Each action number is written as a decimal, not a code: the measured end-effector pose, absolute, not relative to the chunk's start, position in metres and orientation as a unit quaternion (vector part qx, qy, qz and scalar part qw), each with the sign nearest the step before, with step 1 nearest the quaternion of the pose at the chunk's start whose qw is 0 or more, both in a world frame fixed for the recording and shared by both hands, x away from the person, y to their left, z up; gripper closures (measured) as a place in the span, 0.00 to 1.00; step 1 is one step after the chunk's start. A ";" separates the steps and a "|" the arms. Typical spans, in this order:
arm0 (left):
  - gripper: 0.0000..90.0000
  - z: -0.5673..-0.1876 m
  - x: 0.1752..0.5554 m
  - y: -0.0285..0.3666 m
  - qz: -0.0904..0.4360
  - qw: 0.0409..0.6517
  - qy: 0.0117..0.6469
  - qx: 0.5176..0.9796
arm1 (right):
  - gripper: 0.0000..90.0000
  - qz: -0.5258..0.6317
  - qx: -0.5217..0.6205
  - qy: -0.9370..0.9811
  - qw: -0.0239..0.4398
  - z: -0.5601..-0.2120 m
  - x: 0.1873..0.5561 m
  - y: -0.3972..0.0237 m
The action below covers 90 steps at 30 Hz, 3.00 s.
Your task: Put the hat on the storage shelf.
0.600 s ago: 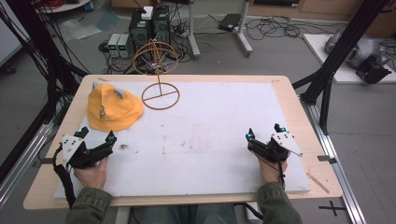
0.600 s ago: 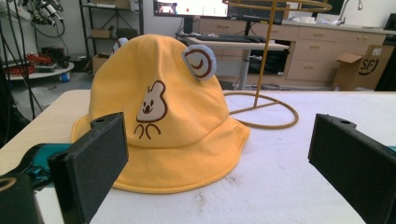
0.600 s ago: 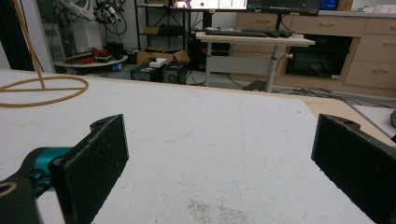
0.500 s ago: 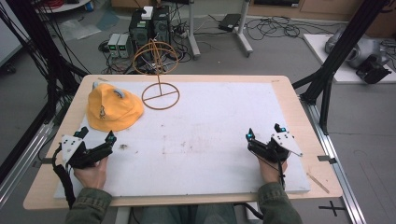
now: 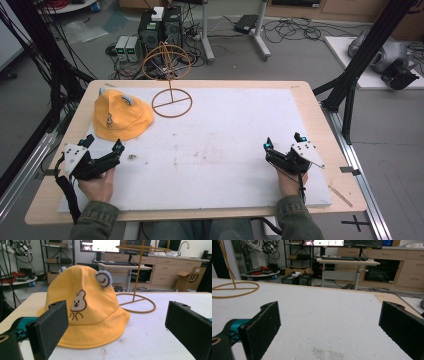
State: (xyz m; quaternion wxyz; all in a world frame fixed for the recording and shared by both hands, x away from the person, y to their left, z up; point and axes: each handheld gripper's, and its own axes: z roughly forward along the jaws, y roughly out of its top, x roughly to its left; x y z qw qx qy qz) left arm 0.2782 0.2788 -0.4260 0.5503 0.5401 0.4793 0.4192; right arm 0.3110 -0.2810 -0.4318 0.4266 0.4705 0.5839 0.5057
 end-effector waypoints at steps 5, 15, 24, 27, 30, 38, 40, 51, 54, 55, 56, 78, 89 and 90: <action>0.06 -0.411 0.279 0.275 0.429 0.543 0.466 0.552 | 0.04 0.504 0.473 0.584 0.426 -0.432 0.311 -0.282; 0.06 -0.389 0.308 0.289 0.402 0.526 0.496 0.562 | 0.04 0.504 0.474 0.584 0.425 -0.432 0.311 -0.283; 0.06 -0.375 0.365 0.297 0.385 0.475 0.532 0.585 | 0.04 0.505 0.478 0.584 0.420 -0.433 0.312 -0.282; 0.06 -0.377 0.380 0.295 0.381 0.451 0.535 0.604 | 0.04 0.504 0.477 0.584 0.420 -0.433 0.313 -0.283; 0.06 -0.382 0.392 0.293 0.363 0.446 0.548 0.608 | 0.04 0.505 0.476 0.584 0.421 -0.433 0.314 -0.284; 0.25 -0.395 0.408 0.297 0.350 0.405 0.593 0.601 | 0.04 0.509 0.480 0.583 0.414 -0.434 0.315 -0.284; 0.29 -0.396 0.409 0.298 0.352 0.406 0.596 0.597 | 0.04 0.509 0.480 0.583 0.413 -0.434 0.315 -0.284; 0.84 -0.400 0.414 0.290 0.359 0.365 0.613 0.601 | 0.04 0.509 0.483 0.585 0.408 -0.434 0.315 -0.284; 0.95 -0.402 0.414 0.291 0.361 0.357 0.615 0.603 | 0.04 0.510 0.482 0.585 0.407 -0.434 0.315 -0.283; 0.96 -0.402 0.414 0.291 0.361 0.358 0.612 0.606 | 0.04 0.510 0.482 0.585 0.407 -0.434 0.315 -0.283; 0.96 -0.402 0.414 0.291 0.361 0.360 0.610 0.607 | 0.04 0.509 0.481 0.586 0.408 -0.434 0.315 -0.284; 0.97 -0.350 0.369 0.310 0.441 0.457 0.560 0.532 | 0.04 0.513 0.483 0.582 0.407 -0.434 0.314 -0.284; 0.97 -0.302 0.360 0.308 0.477 0.493 0.531 0.498 | 0.04 0.514 0.478 0.580 0.414 -0.433 0.312 -0.283; 0.97 -0.296 0.360 0.307 0.481 0.494 0.525 0.498 | 0.04 0.516 0.479 0.578 0.413 -0.432 0.311 -0.283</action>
